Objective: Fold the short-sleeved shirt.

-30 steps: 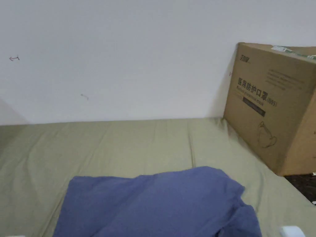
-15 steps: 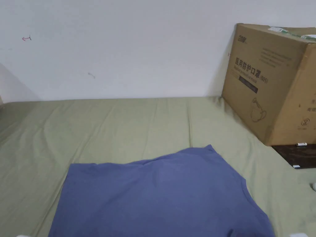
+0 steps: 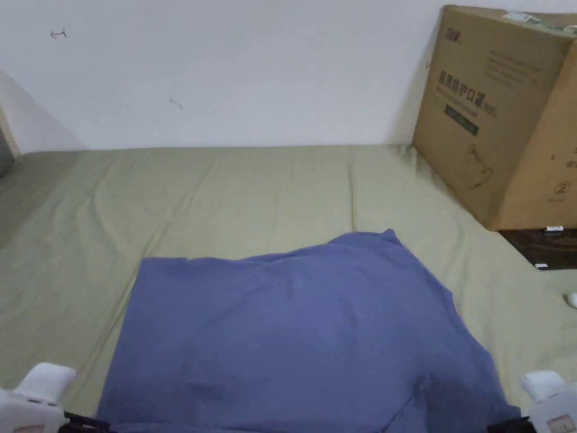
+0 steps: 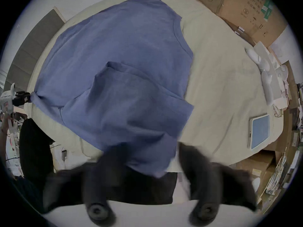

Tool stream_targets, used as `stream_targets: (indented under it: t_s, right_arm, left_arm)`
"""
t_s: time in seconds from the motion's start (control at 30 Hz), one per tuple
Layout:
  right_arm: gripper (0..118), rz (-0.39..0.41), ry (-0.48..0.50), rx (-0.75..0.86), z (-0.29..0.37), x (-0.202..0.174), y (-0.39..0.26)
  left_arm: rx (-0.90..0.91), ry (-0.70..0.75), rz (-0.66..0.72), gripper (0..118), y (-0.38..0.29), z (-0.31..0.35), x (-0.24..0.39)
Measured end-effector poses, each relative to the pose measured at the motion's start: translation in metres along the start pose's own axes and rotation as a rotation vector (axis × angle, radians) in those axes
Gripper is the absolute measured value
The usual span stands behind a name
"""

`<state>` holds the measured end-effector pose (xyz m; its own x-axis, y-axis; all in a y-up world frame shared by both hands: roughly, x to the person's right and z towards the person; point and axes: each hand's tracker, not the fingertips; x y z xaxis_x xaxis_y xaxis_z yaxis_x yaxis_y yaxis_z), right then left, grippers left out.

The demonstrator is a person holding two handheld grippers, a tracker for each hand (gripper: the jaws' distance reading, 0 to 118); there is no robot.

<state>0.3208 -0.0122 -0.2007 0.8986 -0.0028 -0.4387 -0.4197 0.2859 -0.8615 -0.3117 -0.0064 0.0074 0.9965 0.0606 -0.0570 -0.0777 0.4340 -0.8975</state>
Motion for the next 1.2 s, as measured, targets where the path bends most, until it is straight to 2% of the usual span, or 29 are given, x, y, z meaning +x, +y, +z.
stream_targets:
  t_s: [0.03, 0.17, 0.27, 0.4, 0.43, 0.47, 0.5, 0.53, 0.57, 0.6, 0.63, 0.7, 0.77, 0.8, 0.83, 0.87, 0.9, 0.93, 1.07, 1.1, 1.13, 1.17, 1.2]
  right_arm:
    - [116, -0.039, 0.026, 0.061, 0.008, -0.002, 0.0]
    - [116, -0.185, 0.138, 0.256, 0.05, -0.016, -0.001]
    - [116, -0.249, 0.105, 0.433, 0.087, -0.037, 0.001]
    - [115, -0.251, 0.146, 0.678, 0.124, -0.063, 0.001]
    - [111, -0.269, 0.141, 0.749, 0.132, -0.07, -0.001]
    - [102, -0.278, 0.139, 0.78, 0.137, -0.078, -0.003]
    - [82, -0.29, 0.137, 0.782, 0.14, -0.081, 0.0]
    - [31, -0.324, 0.144, 0.801, 0.143, -0.085, -0.001]
    - [0, -0.309, 0.188, 0.781, 0.144, -0.089, -0.001]
    - [0, -0.292, 0.233, 0.763, 0.144, -0.091, 0.001]
    - [0, -0.272, 0.25, 0.748, 0.139, -0.085, 0.007]
    - [0, -0.217, 0.213, 0.717, 0.136, -0.091, 0.007]
    - [0, -0.175, 0.176, 0.687, 0.127, -0.093, 0.008]
    - [0, -0.167, 0.174, 0.673, 0.122, -0.093, 0.009]
    - [0, -0.166, 0.178, 0.661, 0.118, -0.092, 0.008]
    - [0, -0.174, 0.19, 0.639, 0.113, -0.091, 0.007]
    - [0, -0.179, 0.199, 0.621, 0.111, -0.094, 0.006]
    - [0, -0.189, 0.206, 0.608, 0.108, -0.093, 0.005]
    - [0, -0.214, 0.213, 0.563, 0.097, -0.087, 0.001]
    - [0, -0.219, 0.21, 0.556, 0.094, -0.085, 0.0]
    - [0, -0.224, 0.198, 0.547, 0.091, -0.082, -0.002]
    - [0, -0.224, 0.185, 0.538, 0.09, -0.081, -0.003]
    - [0, -0.225, 0.176, 0.531, 0.089, -0.077, -0.005]
  left_arm:
    - [0.037, -0.013, 0.036, 110, -0.001, 0.009, -0.003]
    - [0.222, -0.083, 0.164, 109, -0.002, 0.057, 0.005]
    - [0.407, -0.1, 0.228, 109, 0.002, 0.091, 0.021]
    - [0.613, -0.059, 0.22, 109, 0.001, 0.126, 0.05]
    - [0.633, -0.03, 0.228, 105, 0.001, 0.13, 0.057]
    - [0.638, -0.012, 0.222, 96, 0.003, 0.131, 0.062]
    - [0.63, -0.005, 0.213, 80, 0.004, 0.13, 0.067]
    - [0.614, 0.026, 0.198, 41, 0.005, 0.129, 0.07]
    - [0.555, 0.034, 0.204, 5, 0.007, 0.126, 0.07]
    - [0.487, 0.011, 0.214, 0, 0.012, 0.119, 0.065]
    - [0.398, 0.0, 0.227, 0, 0.016, 0.111, 0.061]
    - [0.178, -0.018, 0.266, 0, 0.019, 0.085, 0.049]
    - [0.063, -0.04, 0.295, 0, 0.013, 0.052, 0.036]
    - [0.026, -0.019, 0.287, 3, 0.011, 0.038, 0.032]
    - [-0.015, -0.003, 0.262, 33, 0.009, 0.023, 0.029]
    - [-0.055, 0.019, 0.232, 72, 0.002, 0.007, 0.026]
    - [-0.067, 0.043, 0.214, 106, -0.001, -0.003, 0.025]
    - [-0.062, 0.045, 0.191, 118, 0.0, -0.01, 0.023]
    - [-0.049, 0.038, 0.136, 114, -0.003, -0.032, 0.027]
    - [-0.033, 0.012, 0.114, 106, -0.003, -0.032, 0.028]
    - [-0.041, 0.029, 0.122, 67, -0.006, -0.028, 0.032]
    - [-0.025, 0.051, 0.106, 20, -0.008, -0.027, 0.037]
    - [0.014, 0.061, 0.091, 5, -0.009, -0.02, 0.039]
